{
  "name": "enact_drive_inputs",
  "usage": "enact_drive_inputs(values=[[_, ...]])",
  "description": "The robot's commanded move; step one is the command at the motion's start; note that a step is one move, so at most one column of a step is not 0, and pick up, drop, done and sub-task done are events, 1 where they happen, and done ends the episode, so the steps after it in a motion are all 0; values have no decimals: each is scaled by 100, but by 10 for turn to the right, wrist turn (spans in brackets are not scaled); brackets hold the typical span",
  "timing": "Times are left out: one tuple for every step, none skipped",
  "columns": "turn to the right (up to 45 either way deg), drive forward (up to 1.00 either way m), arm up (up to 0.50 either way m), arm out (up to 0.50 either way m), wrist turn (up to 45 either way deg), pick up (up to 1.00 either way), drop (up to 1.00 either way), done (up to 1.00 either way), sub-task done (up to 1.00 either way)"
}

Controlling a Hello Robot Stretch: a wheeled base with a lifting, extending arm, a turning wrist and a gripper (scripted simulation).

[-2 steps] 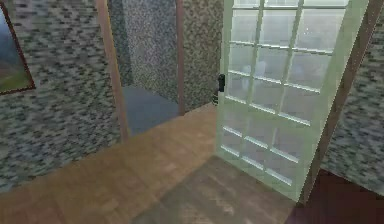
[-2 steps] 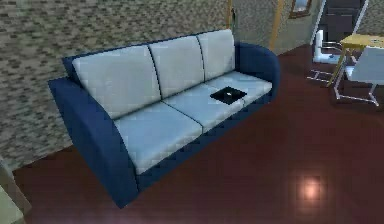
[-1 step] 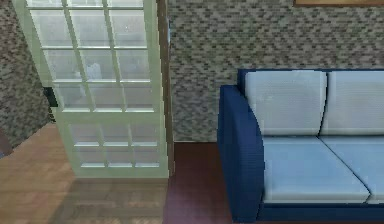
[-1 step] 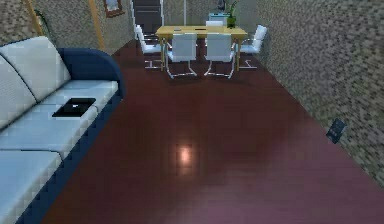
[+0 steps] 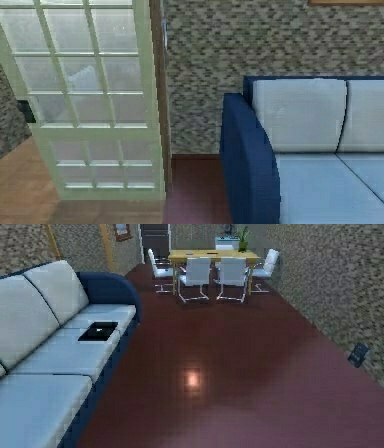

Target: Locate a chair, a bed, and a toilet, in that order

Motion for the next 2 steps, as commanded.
enact_drive_inputs(values=[[-450, 0, 0, 0, 0, 0, 0, 0, 0], [-420, 0, 0, 0, 0, 0, 0, 0, 0]])
